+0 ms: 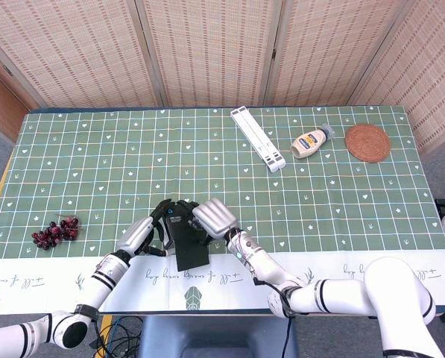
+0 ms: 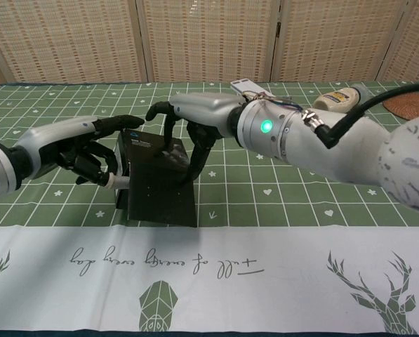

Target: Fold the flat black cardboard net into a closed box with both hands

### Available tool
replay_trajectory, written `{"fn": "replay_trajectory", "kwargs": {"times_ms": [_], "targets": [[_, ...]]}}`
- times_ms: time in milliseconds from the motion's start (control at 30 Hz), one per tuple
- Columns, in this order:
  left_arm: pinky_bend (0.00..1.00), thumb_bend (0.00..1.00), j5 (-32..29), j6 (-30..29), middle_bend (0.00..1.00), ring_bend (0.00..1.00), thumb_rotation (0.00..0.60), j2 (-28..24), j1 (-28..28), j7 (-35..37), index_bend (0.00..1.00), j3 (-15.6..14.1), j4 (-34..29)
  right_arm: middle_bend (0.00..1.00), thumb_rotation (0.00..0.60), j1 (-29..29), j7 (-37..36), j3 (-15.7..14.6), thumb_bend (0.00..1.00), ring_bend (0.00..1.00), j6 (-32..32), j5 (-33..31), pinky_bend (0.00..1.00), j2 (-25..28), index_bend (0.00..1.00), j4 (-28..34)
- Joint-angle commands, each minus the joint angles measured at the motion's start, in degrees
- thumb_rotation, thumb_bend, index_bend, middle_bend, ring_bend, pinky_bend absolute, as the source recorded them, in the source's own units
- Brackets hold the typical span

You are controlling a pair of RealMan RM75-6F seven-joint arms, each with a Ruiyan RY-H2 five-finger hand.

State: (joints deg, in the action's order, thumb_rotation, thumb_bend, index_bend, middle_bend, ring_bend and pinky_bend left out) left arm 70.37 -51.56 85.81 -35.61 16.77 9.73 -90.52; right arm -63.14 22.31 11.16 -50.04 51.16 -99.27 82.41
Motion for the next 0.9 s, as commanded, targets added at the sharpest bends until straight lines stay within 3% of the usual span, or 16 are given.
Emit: {"fn": "replay_trajectory", "kwargs": {"times_ms": [33, 267, 600, 900], "targets": [[0.8, 0.13, 0.18, 0.17, 0.0, 0.55, 0.6, -0.92, 0.22, -0.9, 0.0, -0.6, -1.16, 0.31, 0.6, 0.3, -0.35, 0.36, 0.0, 0.71, -0.22, 0.44, 1.0, -0.48, 0.11, -0.29], [0.8, 0.13, -2.54, 1.27, 0.0, 0.55, 0.6, -0.17, -0.58, -4.51, 0.0, -0.64, -0.58, 0.31, 0.6, 0.31, -0.37, 1.5, 0.0, 0.71, 0.1, 0.79, 1.0, -1.1, 0.11, -0.07], [0.79, 0.09, -6.97, 3.93, 0.0, 0.49, 0.6, -3.69, -2.13, -13.21, 0.0, -2.15, -2.72, 0.31, 0.6, -0.63, 0.85, 2.95, 0.0, 0.71, 0.91, 0.14, 1.0, -2.36, 0.12, -0.82], [0.78, 0.06, -10.42, 2.46, 0.0, 0.48, 0.6, -5.36, -2.05, -17.0, 0.0, -1.89, -3.23, 0.31, 0.6, -1.11, 2.44, 2.91, 0.0, 0.71, 0.87, 0.15, 1.0, -3.57, 0.12, -1.51]]}}
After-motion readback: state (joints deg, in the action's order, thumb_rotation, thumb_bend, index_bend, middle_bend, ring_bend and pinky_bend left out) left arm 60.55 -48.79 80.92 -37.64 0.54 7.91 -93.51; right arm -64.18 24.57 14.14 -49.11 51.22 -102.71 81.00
